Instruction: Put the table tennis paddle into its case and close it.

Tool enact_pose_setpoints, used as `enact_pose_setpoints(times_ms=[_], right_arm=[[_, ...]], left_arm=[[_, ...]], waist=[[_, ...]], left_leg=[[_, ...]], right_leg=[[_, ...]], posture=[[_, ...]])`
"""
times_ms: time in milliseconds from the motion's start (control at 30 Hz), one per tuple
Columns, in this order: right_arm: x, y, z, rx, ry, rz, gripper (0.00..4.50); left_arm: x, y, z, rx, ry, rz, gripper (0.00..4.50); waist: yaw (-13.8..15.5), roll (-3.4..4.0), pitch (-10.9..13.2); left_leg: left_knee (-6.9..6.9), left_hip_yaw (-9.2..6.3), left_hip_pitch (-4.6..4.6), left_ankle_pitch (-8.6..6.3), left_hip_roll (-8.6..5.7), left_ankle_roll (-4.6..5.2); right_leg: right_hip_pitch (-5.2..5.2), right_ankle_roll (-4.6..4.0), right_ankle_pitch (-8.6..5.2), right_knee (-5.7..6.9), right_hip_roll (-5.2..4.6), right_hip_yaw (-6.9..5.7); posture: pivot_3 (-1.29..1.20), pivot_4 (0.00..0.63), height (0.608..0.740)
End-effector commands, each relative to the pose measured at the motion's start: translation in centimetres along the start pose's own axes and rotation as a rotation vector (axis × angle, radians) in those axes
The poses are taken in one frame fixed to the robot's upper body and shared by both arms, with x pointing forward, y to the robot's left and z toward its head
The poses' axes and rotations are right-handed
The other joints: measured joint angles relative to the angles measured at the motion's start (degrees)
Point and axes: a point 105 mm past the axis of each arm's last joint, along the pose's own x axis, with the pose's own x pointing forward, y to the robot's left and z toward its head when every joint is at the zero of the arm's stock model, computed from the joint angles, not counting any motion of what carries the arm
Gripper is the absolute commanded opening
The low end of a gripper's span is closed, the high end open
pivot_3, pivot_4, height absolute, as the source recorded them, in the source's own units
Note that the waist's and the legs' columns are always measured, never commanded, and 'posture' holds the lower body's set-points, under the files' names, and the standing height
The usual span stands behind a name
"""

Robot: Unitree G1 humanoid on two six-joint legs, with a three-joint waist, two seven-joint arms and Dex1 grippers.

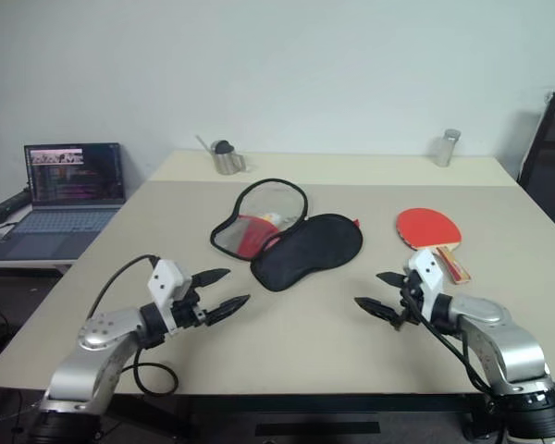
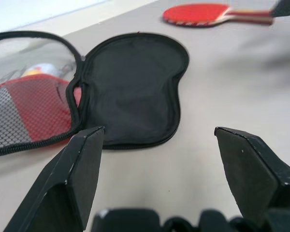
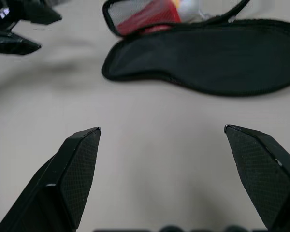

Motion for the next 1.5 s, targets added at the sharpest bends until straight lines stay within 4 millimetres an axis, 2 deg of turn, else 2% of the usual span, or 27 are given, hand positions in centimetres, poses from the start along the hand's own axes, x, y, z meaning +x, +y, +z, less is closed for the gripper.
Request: enact_pose_setpoints(times_ms=[33, 200, 300, 467, 533, 700, 967, 1500], right_arm=[[1.1, 1.2, 1.3, -0.018, -0.034, 0.009, 4.49], [2.7, 2.5, 1.2, 0.081, -0.034, 0.018, 4.49], [4.3, 2.8, 1.4, 0.141, -0.03, 0.018, 4.49], [7.1, 3.4, 1.7, 0.136, 0.001, 0.039, 4.49], [8.8, 3.2, 1.8, 0.169, 0.02, 0.02, 4.49], [11.2, 1.9, 0.8, 0.257, 0.078, -0.096, 4.49], [13.5, 2.7, 0.5, 0.314, 0.113, -0.081, 4.49], [18.3, 5.5, 3.1, 0.344, 0.038, 0.003, 4.49]], left_arm=[[-0.2, 1.3, 2.2, 0.027, -0.056, -0.006, 3.98], [0.2, 2.0, 3.7, 0.06, -0.082, -0.045, 3.98], [0.2, 3.0, 5.0, 0.083, -0.091, -0.046, 3.98], [-0.2, 4.8, 5.3, 0.123, -0.059, -0.017, 3.98], [-0.5, 5.7, 5.5, 0.123, -0.057, 0.007, 3.98], [-1.0, 6.9, 5.8, 0.129, -0.054, 0.045, 3.98], [-1.1, 7.3, 6.3, 0.144, -0.051, 0.048, 3.98], [-1.5, 7.2, 6.8, 0.137, -0.071, 0.034, 3.98]], waist=[[0.0, -0.01, 0.0], [0.0, -0.01, 0.0], [-0.11, 0.0, 0.0], [-0.29, -0.01, 0.0], [-0.46, -0.01, 0.0], [-0.88, -0.03, -0.01], [-1.36, -0.03, -0.01], [-1.62, -0.03, -0.01]], left_leg=[[0.0, 0.0, 0.0, 0.0, 0.0, 0.0], [0.0, 0.03, -0.02, 0.0, -0.04, 0.0], [0.0, 0.03, -0.01, 0.0, -0.03, 0.0], [-0.02, 0.06, -0.01, 0.0, 0.03, 0.0], [-0.04, 0.14, -0.01, 0.0, 0.06, 0.0], [-0.07, 0.34, -0.01, 0.0, 0.09, 0.01], [-0.08, 0.52, 0.0, 0.0, 0.11, 0.01], [-0.13, 0.7, 0.0, 0.0, 0.22, 0.01]], right_leg=[[0.0, 0.0, 0.0, 0.0, 0.0, -0.01], [0.0, 0.01, 0.0, -0.01, 0.02, 0.01], [-0.02, 0.01, 0.01, 0.02, 0.08, 0.03], [-0.08, 0.0, 0.01, 0.05, 0.4, 0.11], [-0.16, 0.0, 0.01, 0.06, 0.45, 0.2], [-0.24, -0.02, 0.05, 0.12, 0.49, 0.37], [-0.34, -0.02, 0.11, 0.17, 0.51, 0.55], [-0.5, -0.05, 0.15, 0.22, 0.64, 0.67]], posture=[[0.0, 0.15, 0.74], [0.0, 0.15, 0.74], [0.0, 0.15, 0.74], [0.0, 0.15, 0.74], [0.0, 0.15, 0.74], [0.0, 0.15, 0.74], [0.0, 0.15, 0.74], [0.0, 0.15, 0.74]])
